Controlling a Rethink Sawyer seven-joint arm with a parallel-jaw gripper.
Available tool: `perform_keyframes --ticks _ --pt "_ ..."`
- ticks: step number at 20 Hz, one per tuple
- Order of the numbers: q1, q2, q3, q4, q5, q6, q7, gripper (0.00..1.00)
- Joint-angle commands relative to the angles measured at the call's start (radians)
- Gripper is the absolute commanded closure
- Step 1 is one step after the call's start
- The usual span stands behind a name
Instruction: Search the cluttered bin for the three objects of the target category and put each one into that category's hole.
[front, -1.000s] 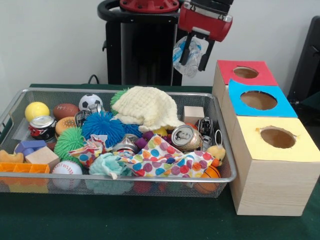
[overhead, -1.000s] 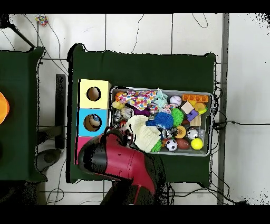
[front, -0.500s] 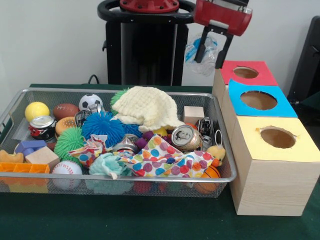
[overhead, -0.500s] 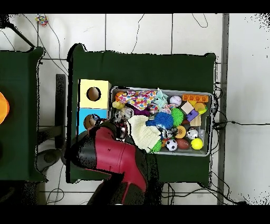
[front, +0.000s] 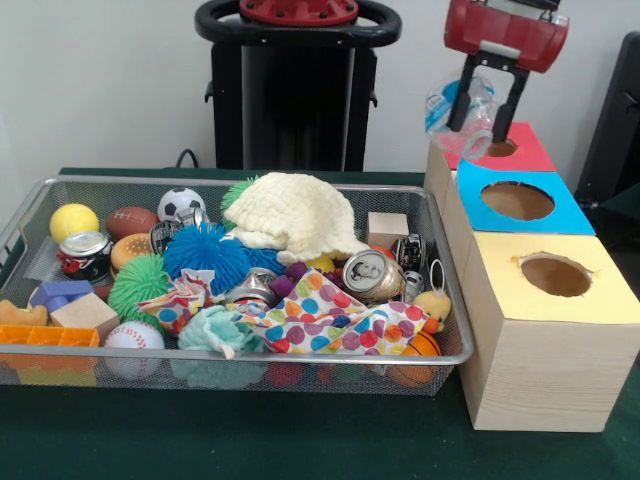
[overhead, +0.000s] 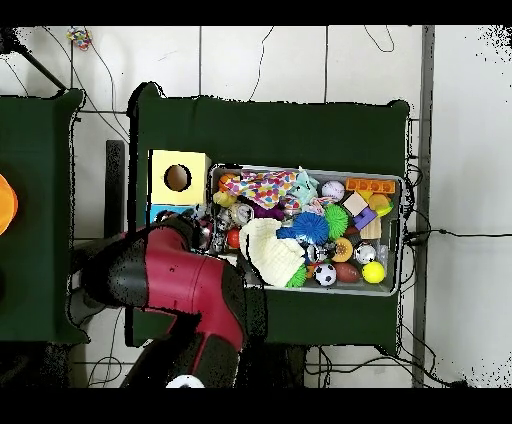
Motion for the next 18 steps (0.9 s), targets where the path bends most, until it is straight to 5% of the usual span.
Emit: perform_keyframes --ticks 1,18 --pt "0.016 0.077 0.021 -0.049 0.076 0.111 0.327 1.0" --pt "-0.005 0.085 0.078 -0.049 0.103 0.052 0.299 1.0"
